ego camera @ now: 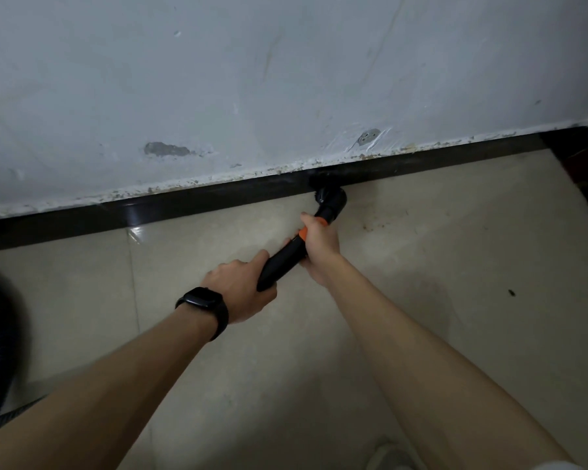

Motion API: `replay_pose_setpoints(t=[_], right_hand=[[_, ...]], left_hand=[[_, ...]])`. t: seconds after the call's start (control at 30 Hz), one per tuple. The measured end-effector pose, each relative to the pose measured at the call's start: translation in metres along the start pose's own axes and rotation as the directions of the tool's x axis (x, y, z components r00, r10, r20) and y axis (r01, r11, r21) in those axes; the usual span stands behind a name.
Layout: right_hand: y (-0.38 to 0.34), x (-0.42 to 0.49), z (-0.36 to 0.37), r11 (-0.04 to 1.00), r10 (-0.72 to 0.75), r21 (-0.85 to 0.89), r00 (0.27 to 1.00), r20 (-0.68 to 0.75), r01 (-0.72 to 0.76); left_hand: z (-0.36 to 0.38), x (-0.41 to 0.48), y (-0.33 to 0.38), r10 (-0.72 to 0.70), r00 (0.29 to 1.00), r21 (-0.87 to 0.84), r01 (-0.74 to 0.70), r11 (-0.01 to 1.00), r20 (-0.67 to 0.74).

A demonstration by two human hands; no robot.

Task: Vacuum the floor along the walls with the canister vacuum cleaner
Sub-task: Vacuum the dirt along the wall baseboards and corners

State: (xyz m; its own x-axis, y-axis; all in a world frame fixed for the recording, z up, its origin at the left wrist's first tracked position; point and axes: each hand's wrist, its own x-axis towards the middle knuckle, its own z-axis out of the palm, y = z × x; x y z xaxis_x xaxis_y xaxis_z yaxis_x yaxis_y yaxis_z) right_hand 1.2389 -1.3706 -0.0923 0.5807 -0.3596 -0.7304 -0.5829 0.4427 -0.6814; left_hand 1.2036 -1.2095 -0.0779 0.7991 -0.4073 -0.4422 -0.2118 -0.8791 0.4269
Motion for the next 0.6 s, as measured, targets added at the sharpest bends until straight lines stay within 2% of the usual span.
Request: replay_pose_setpoints(t=[0.2, 0.4, 0.6], right_hand=[[0.022, -0.017, 0.029, 0.999, 0.013, 0.030, 1.000, 0.027, -0.013], [0.044, -0.040, 0.047, 0.998, 0.036, -0.047, 0.996, 0.085, -0.032], [0.078, -0.059, 0.029, 0.988, 0.053, -0.147, 0.999, 0.013, -0.050]], left_hand=[[-0.007, -0.024, -0.030, -0.034, 0.999, 0.007, 0.034, 0.999, 0.005], [-0.004, -0.051, -0.059, -0.059, 0.998, 0.028, 0.059, 0.998, 0.010], [0.008, -0.072, -0.067, 0.024, 0.995, 0.078, -0.032, 0.996, 0.099]])
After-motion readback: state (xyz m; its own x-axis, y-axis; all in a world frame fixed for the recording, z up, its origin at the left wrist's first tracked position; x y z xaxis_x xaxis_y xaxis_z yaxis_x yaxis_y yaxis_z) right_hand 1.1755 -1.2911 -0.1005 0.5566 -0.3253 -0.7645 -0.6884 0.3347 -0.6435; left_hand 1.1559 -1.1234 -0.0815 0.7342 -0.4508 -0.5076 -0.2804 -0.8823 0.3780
